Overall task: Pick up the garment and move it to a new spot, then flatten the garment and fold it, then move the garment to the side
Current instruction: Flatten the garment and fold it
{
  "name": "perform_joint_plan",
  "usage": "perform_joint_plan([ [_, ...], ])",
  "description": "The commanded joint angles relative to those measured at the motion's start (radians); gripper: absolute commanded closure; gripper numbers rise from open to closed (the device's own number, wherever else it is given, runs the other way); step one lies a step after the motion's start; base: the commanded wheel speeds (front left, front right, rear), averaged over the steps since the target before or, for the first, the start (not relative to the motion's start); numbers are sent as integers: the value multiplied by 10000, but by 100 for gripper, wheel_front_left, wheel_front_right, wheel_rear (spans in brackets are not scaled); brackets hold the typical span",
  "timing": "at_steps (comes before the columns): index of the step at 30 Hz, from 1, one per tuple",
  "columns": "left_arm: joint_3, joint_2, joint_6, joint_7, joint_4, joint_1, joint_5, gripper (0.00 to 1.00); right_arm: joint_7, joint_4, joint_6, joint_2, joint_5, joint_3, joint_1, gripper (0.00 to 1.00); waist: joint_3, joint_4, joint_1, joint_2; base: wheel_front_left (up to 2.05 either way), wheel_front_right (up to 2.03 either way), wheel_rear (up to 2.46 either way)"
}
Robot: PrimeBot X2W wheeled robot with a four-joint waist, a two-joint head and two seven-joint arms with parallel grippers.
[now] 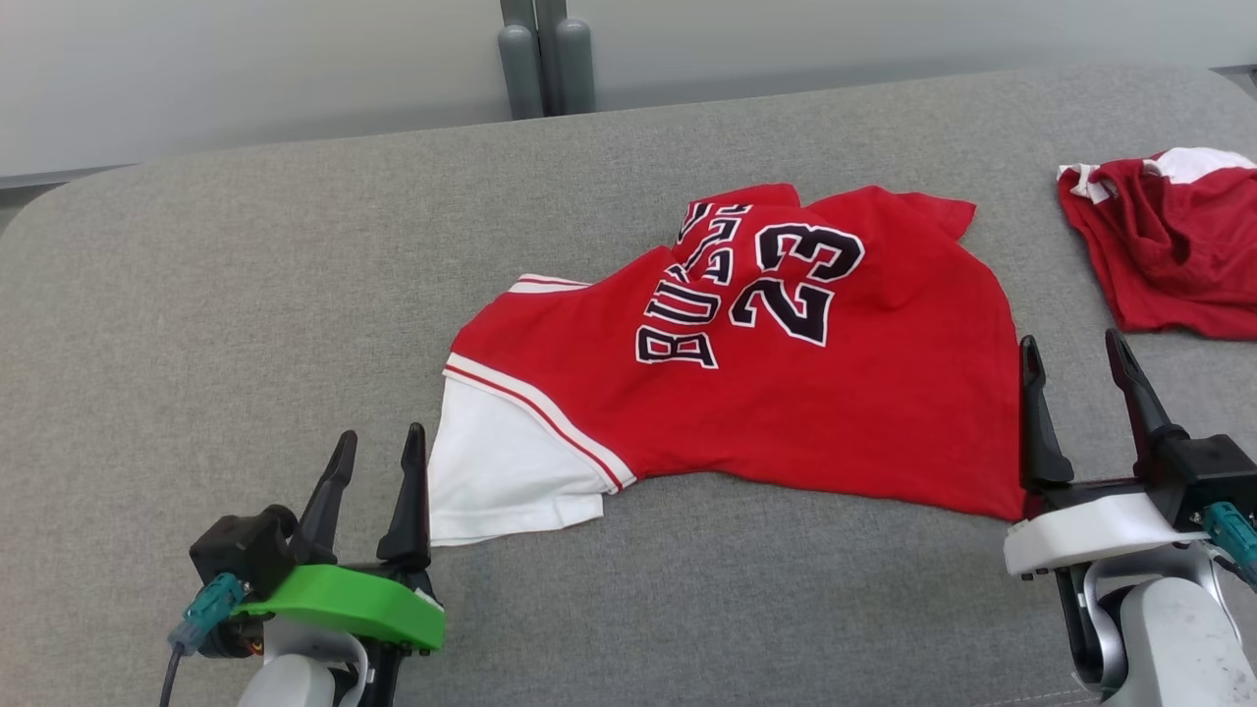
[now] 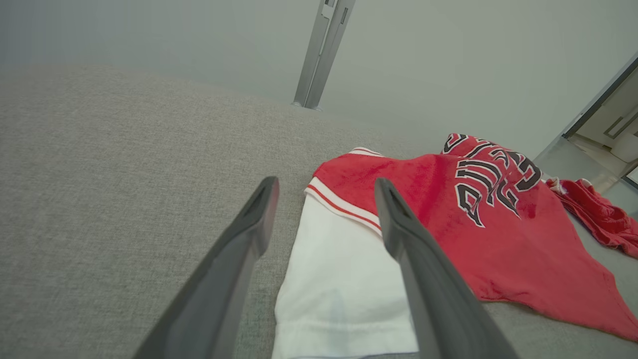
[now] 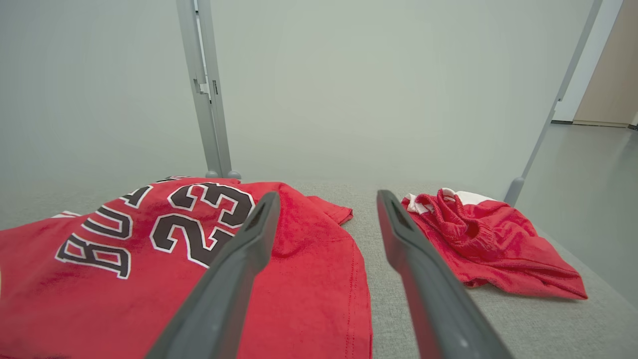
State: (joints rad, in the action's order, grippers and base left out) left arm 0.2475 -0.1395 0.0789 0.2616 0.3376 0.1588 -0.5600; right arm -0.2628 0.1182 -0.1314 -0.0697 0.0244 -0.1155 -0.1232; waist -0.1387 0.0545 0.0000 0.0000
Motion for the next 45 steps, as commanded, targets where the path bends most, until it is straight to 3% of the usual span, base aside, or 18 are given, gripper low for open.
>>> perform_joint_plan([
  [1,-143,76,-35,32,-236,-257,214,0,-27,-134,14,39,53,90,-108,0,102,-15,0,0,0,0,0],
  [18,-1384,804,-172,35,-1820,-1514,1468,0,-27,-655,14,180,477,1096,452,0,725,-131,0,0,0,0,0],
  [32,-1365,885,-206,36,-1934,-1918,1614,0,-27,-277,14,188,830,1515,582,0,917,-158,0,0,0,0,0],
  [38,-1257,884,-278,36,-1948,-1952,1532,0,-27,-105,14,188,774,1282,639,0,917,-68,0,0,0,0,0],
  [45,-1105,882,-311,36,-1922,-1930,1502,0,-27,1356,14,186,903,371,1053,0,750,76,0,0,0,0,0],
])
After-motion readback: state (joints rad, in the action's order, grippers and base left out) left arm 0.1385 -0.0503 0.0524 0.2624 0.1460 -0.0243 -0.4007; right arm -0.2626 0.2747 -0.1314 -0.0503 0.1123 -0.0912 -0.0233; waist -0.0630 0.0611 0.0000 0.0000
